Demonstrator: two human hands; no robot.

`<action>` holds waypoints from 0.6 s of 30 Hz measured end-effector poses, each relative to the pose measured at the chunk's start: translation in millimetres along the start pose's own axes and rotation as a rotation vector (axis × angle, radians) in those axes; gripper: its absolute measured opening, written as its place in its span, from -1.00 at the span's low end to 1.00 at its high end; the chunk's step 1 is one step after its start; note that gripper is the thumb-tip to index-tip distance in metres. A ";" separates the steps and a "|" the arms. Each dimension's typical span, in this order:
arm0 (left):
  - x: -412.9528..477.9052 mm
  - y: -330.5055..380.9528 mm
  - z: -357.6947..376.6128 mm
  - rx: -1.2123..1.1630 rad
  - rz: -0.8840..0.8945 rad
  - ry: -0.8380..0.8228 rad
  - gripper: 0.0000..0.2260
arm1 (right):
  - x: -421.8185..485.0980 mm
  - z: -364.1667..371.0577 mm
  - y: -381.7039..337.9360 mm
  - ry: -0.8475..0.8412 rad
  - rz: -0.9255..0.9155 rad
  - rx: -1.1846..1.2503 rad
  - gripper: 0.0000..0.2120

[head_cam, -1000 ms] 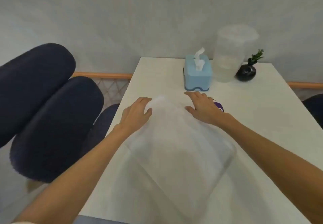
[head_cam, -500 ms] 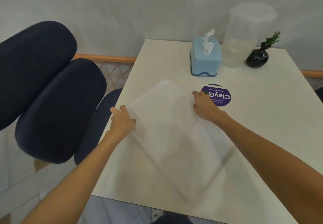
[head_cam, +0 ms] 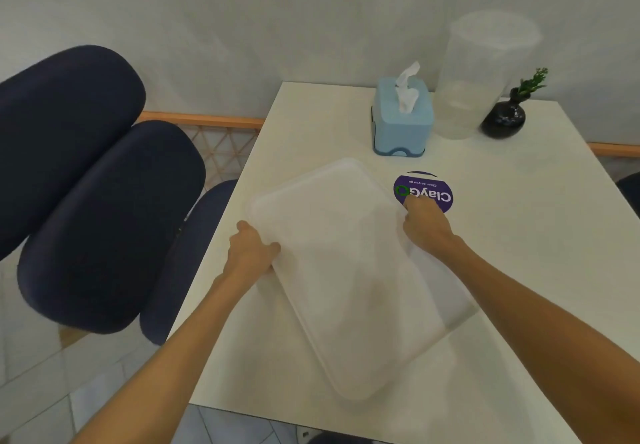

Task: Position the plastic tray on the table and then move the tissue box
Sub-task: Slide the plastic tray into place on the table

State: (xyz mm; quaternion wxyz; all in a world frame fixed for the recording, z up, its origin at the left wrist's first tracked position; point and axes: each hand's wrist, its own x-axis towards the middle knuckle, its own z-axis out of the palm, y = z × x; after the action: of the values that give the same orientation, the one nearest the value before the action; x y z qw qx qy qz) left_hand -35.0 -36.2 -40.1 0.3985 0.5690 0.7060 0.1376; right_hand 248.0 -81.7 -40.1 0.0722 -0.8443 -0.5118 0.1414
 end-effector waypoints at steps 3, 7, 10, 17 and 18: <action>-1.8 -6.4 3.9 -0.036 -0.001 -0.021 -0.61 | 0.7 -0.5 -0.4 0.006 0.021 0.039 -0.72; 12.7 -8.0 -3.4 -0.005 0.076 0.033 -0.85 | 2.1 -2.2 -4.6 -0.017 0.035 0.096 -0.78; 32.4 -3.5 -11.5 0.090 0.139 0.098 -0.91 | 3.3 -2.1 -13.0 -0.035 0.015 0.126 -0.92; 91.7 22.5 -31.4 0.316 0.216 0.165 -0.85 | 18.8 4.8 -33.7 -0.057 0.042 0.229 -0.77; 99.4 26.9 -33.9 0.334 0.232 0.167 -0.87 | 22.1 6.0 -36.6 -0.065 0.050 0.235 -0.78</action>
State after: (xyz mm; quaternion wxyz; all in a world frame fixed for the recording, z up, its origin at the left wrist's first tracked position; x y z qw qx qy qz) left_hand -44.2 71.8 -41.2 0.2206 0.6909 0.6795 0.1104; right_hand 224.8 -45.3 -39.7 0.1507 -0.8374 -0.4727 0.2295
